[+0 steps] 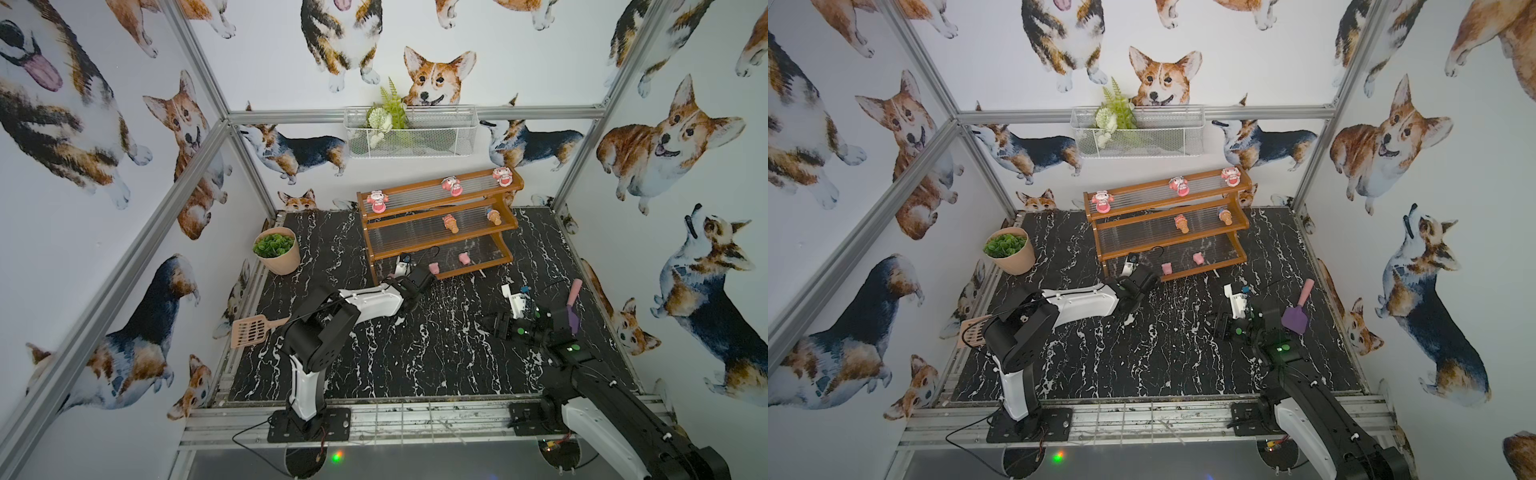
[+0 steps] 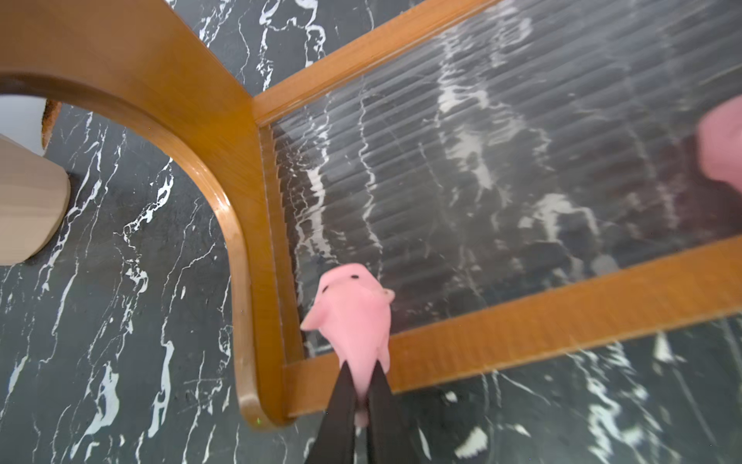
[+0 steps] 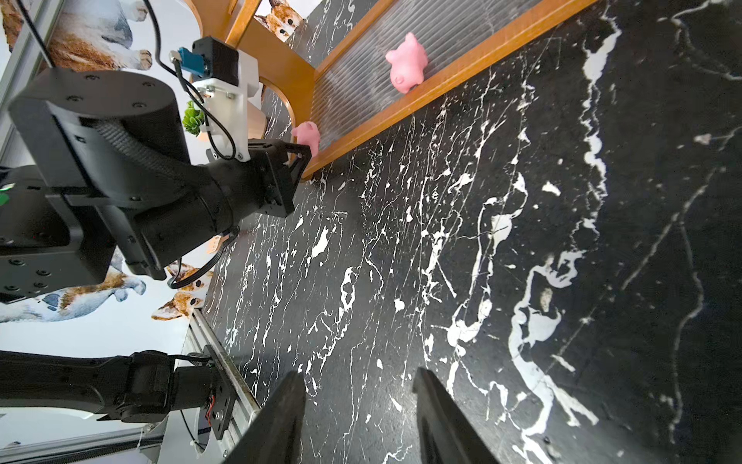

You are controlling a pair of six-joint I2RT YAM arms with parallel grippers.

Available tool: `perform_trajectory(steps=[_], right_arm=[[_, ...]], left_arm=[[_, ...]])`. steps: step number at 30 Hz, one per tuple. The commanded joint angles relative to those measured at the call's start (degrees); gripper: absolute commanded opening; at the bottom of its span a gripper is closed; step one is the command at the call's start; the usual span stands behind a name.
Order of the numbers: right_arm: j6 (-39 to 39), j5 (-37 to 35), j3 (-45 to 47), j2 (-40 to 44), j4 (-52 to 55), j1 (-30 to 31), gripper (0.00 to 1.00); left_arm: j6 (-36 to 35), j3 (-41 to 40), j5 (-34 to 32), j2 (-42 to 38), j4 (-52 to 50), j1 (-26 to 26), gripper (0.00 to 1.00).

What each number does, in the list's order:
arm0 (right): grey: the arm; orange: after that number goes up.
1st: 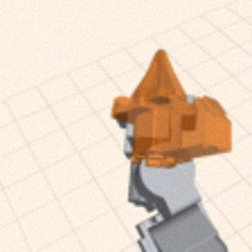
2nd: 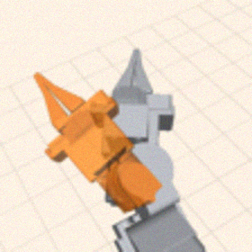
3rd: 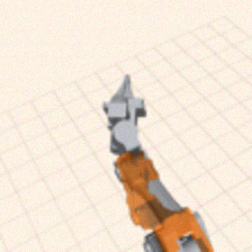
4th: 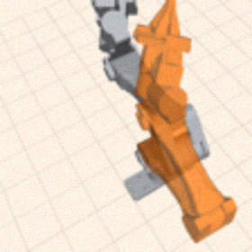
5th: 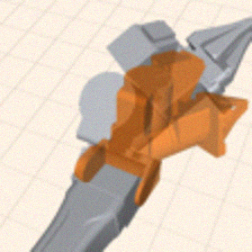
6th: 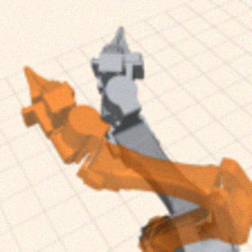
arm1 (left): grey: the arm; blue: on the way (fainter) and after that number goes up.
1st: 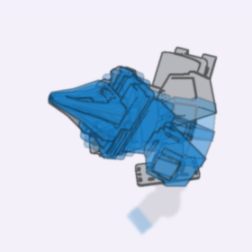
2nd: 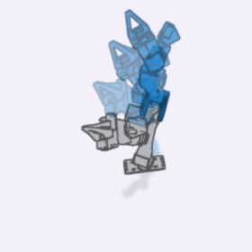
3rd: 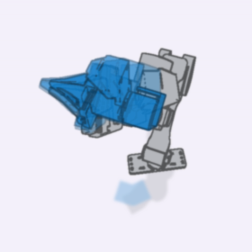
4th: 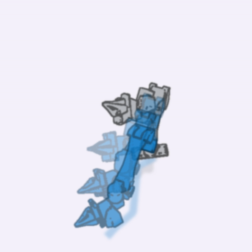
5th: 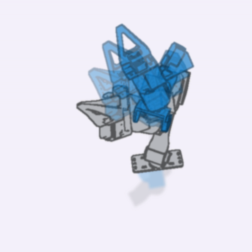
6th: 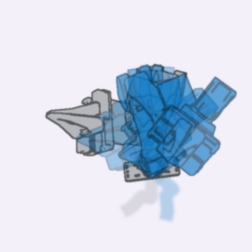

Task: Organize plastic toys on shelves
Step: Place the plastic toy on the shelf.

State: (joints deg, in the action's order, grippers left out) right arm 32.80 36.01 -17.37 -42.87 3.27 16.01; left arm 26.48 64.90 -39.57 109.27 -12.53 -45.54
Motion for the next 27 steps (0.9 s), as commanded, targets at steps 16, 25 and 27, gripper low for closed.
perform_trajectory(steps=[16, 25, 27], right_arm=[[-0.45, 0.46, 0.2, 0.32, -2.12, -0.02, 0.49], [-0.36, 0.69, 0.26, 0.76, -2.06, -0.06, 0.49], [-0.39, 0.68, 0.28, 0.77, -2.04, -0.02, 0.49]], left_arm=[[-3.93, 1.68, 2.97, 2.7, 4.62, 2.44, 0.18], [-3.64, 0.33, 5.68, 0.96, 4.44, 2.61, 0.31], [-3.22, -0.98, 7.43, -1.11, 4.38, 2.56, 0.33]])
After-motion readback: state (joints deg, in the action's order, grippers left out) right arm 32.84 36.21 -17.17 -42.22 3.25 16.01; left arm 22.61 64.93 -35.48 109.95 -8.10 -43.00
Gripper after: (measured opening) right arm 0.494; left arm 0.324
